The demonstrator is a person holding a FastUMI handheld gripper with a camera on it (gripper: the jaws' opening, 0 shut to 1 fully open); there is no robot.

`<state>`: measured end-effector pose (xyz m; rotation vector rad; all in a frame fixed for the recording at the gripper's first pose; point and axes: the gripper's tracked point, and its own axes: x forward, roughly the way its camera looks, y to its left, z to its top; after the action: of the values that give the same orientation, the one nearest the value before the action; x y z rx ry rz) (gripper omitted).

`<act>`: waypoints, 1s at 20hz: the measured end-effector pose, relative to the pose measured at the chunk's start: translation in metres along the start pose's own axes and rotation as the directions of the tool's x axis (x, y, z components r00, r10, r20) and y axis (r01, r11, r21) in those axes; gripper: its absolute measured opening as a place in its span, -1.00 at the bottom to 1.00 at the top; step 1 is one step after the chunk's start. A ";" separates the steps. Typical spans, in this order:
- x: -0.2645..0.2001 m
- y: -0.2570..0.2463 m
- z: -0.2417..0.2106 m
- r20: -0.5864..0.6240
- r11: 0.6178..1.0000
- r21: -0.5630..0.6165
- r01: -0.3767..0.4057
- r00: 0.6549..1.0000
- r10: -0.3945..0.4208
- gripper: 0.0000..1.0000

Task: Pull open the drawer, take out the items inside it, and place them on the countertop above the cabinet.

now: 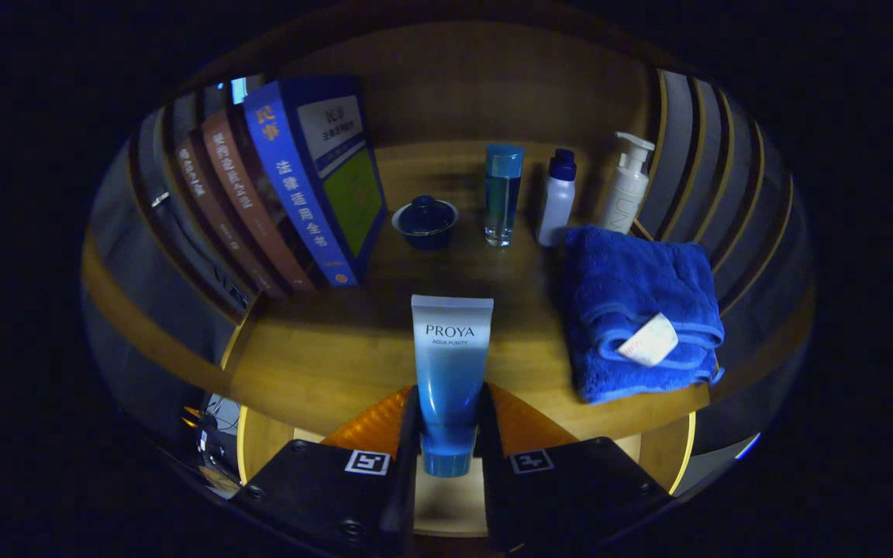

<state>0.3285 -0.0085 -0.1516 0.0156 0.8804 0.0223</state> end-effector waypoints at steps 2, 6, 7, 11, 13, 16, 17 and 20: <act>0.020 -0.008 0.007 -0.021 1.000 0.001 0.012 1.000 -0.012 -0.18; 0.046 -0.012 0.004 -0.085 1.000 0.017 0.017 0.996 -0.015 -0.18; 0.052 -0.012 0.004 -0.084 1.000 0.027 0.010 0.996 -0.007 -0.17; 0.046 -0.016 0.014 -0.037 0.999 0.053 0.010 0.999 -0.008 0.31; 0.040 -0.019 0.015 -0.025 0.999 0.052 0.017 1.000 -0.016 0.76; 0.024 -0.020 0.013 0.012 0.998 0.059 0.006 1.000 -0.006 1.00; 0.017 -0.020 0.011 0.025 0.998 0.061 0.008 1.000 -0.009 0.99; -0.010 -0.016 0.003 0.085 0.998 0.055 -0.003 0.996 -0.002 1.00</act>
<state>0.3248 -0.0250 -0.1417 0.0676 0.7960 -0.0021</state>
